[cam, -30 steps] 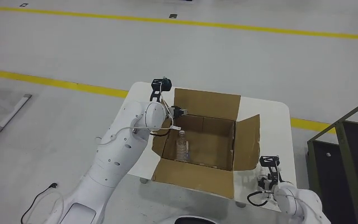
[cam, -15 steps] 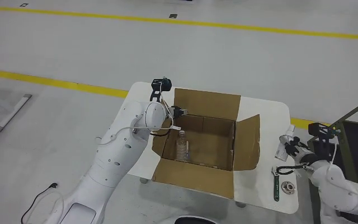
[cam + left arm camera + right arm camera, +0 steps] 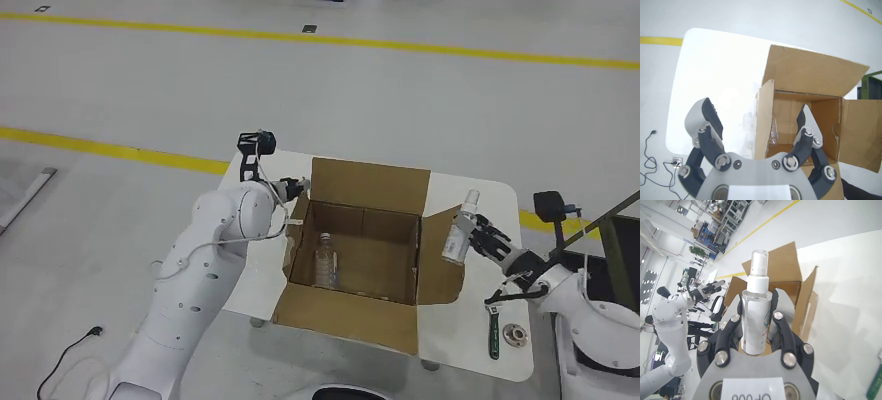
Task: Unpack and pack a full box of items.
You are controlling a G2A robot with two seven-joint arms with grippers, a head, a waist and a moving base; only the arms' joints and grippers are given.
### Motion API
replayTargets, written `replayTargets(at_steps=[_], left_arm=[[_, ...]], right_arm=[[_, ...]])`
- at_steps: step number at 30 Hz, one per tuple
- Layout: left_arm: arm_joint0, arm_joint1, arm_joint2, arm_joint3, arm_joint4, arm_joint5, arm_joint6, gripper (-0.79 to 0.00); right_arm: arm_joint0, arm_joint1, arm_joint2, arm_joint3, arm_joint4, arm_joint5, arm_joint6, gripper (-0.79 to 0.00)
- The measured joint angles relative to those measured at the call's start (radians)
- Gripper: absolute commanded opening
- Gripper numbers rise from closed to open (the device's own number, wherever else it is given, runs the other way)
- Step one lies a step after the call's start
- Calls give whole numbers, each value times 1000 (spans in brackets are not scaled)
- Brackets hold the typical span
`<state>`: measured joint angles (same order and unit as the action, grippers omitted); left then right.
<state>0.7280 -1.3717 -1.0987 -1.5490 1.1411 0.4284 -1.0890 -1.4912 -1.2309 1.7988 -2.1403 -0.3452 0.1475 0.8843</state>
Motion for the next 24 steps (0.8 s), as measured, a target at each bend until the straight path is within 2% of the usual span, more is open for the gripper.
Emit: replayTargets(at_steps=[7,14,20,24], left_arm=[[57,10,-61,-53,86,73,-14,0],[65,11,-67,-57,99,84,-19,0],[65,11,-67,-57,99,84,-19,0],[65,11,-67,-57,99,84,-19,0]], right_arm=[[61,-4,-245,75,-152,-3,-81,-785],[151,-19,-512,257,-421,38,-178,-785],[252,-44,-658,425,-505,132,-220,-785],[285,-51,-686,462,-517,159,-213,-785]])
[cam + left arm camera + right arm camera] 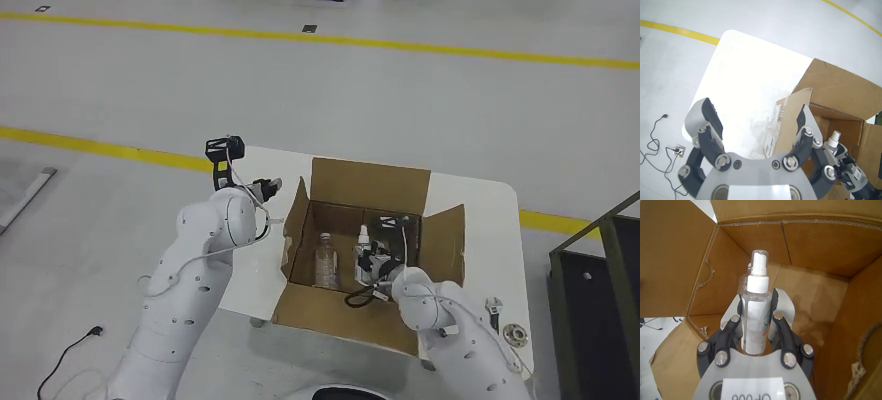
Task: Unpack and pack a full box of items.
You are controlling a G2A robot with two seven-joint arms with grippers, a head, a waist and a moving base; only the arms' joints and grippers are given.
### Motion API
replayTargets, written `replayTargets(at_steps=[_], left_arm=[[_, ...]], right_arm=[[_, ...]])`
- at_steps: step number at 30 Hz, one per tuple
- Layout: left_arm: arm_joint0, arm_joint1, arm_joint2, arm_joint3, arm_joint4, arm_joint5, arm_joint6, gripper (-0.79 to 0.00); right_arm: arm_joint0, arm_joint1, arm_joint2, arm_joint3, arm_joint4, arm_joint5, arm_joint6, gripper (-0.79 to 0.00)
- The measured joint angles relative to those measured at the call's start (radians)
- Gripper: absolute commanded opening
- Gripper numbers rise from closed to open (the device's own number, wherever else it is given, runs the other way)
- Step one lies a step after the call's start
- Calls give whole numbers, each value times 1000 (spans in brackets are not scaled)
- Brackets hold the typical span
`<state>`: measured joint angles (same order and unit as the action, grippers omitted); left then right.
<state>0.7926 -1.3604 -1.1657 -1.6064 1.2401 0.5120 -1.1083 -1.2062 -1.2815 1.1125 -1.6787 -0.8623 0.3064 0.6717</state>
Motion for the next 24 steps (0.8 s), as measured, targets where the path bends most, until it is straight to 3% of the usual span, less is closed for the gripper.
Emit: replayTargets(at_steps=[12,16,24], left_arm=[[0,0,0,0,0,0,0,0],[0,0,0,0,0,0,0,0],[0,0,0,0,0,0,0,0]], right_arm=[[-11,3,-5,1,-56,-15,-11,-785],[28,-14,-64,60,-94,61,-30,-785],[201,-86,-206,297,-28,210,-104,-785]])
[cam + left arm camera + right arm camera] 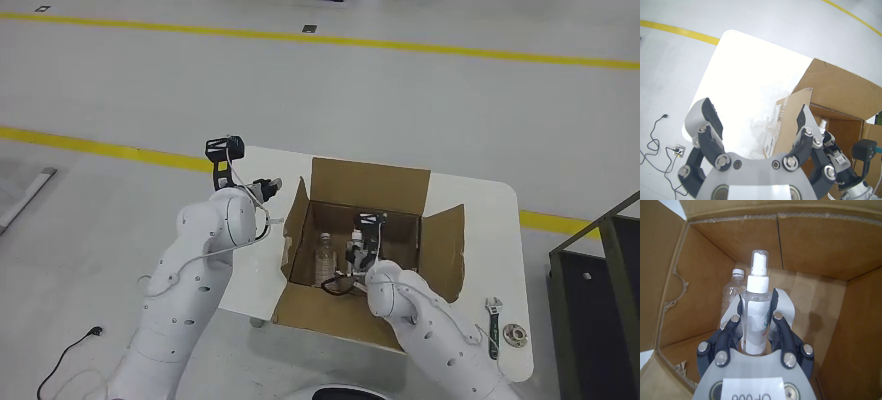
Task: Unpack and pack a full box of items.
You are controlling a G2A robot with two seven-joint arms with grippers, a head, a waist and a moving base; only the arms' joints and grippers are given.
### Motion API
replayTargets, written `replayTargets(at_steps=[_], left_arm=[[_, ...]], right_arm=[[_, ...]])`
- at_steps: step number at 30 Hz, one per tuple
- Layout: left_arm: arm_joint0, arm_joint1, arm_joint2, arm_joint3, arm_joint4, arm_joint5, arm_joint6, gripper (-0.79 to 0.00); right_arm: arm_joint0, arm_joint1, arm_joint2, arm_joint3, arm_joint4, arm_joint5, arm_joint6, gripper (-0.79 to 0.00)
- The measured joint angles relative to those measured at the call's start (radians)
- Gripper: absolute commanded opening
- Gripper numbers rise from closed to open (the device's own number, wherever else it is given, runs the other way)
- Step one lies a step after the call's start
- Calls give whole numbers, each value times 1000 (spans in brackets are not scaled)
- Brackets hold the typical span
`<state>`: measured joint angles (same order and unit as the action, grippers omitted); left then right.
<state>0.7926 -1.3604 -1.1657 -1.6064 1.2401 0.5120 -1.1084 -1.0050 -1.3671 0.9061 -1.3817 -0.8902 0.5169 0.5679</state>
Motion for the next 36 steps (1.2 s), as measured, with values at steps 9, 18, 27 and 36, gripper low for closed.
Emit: replayTargets(at_steps=[9,18,27,36], left_arm=[[0,0,0,0,0,0,0,0],[0,0,0,0,0,0,0,0],[0,0,0,0,0,0,0,0],[0,0,0,0,0,0,0,0]], right_arm=[[138,-75,-92,291,108,16,-45,-785],[216,-132,-130,479,199,-52,-83,-600],[254,-165,-142,563,222,-92,-105,-80],[219,-141,-80,409,157,-82,-130,-219]])
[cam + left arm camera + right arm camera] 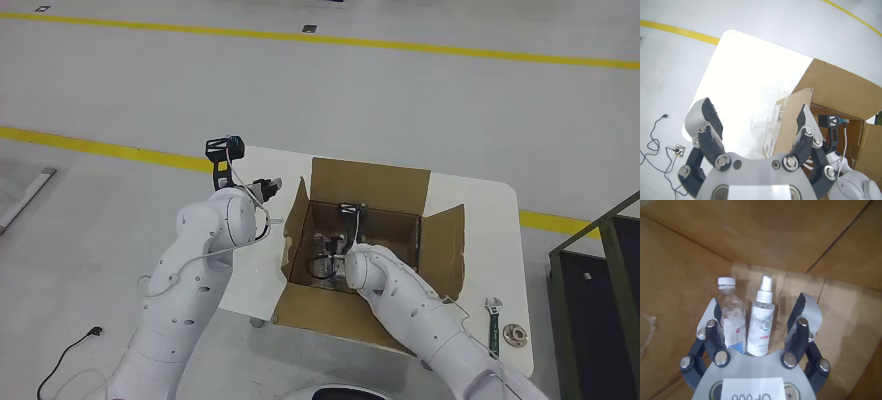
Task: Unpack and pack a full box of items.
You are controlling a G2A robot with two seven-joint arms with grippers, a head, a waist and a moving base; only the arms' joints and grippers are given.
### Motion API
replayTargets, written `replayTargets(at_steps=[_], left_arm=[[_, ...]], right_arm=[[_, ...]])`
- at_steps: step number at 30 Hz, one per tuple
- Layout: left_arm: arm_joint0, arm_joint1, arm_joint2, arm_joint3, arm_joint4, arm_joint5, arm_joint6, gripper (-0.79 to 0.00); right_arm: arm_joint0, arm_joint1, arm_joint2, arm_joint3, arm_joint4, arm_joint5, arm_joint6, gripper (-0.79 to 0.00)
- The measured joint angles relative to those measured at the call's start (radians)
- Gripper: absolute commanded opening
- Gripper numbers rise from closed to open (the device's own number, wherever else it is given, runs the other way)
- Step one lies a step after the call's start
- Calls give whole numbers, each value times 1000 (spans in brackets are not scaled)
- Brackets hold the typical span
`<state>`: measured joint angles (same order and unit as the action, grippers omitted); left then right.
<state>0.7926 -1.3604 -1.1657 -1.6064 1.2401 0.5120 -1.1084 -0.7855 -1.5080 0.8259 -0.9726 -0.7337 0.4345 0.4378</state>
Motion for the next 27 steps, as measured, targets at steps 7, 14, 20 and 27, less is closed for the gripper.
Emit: replayTargets(at_steps=[7,14,20,27], left_arm=[[0,0,0,0,0,0,0,0],[0,0,0,0,0,0,0,0],[0,0,0,0,0,0,0,0],[0,0,0,0,0,0,0,0]], right_arm=[[-163,95,176,-436,-277,29,63,-785],[-445,170,443,-928,-535,-35,134,-785],[-665,199,664,-1180,-663,-45,217,-785],[-830,211,876,-1301,-795,-40,450,-782]])
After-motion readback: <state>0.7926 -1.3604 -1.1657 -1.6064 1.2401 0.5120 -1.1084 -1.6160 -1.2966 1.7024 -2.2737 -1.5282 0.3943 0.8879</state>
